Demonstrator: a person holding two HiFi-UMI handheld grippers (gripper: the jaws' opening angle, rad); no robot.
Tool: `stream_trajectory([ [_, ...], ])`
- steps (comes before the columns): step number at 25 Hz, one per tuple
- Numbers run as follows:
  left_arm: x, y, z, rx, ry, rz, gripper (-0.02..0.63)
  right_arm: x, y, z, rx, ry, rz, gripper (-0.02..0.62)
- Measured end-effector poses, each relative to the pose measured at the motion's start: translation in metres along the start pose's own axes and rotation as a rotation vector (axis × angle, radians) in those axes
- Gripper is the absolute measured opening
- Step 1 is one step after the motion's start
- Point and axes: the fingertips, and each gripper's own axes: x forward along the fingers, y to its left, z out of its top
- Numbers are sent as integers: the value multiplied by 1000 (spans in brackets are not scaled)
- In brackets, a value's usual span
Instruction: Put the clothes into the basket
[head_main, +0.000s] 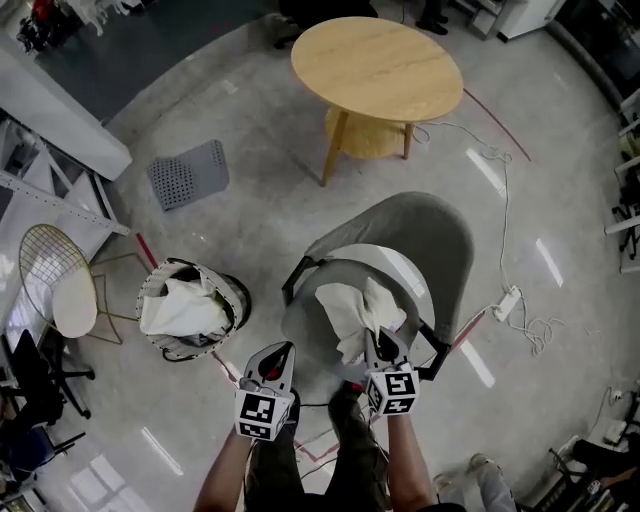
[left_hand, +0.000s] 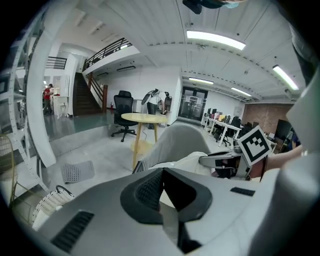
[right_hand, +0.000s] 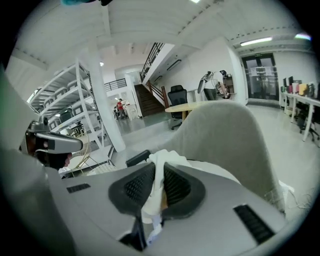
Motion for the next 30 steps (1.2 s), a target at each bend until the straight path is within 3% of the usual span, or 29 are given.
stream_trajectory([
  [17, -98, -1, 103, 47, -182, 51, 8, -100, 79, 159, -101, -255, 62, 60],
  [22, -133, 19, 129, 44, -235, 101, 7, -121, 126, 209, -147, -346, 133, 60],
  [30, -180, 64, 141, 26, -284, 201, 8, -122, 188, 246, -205, -402, 223, 60],
])
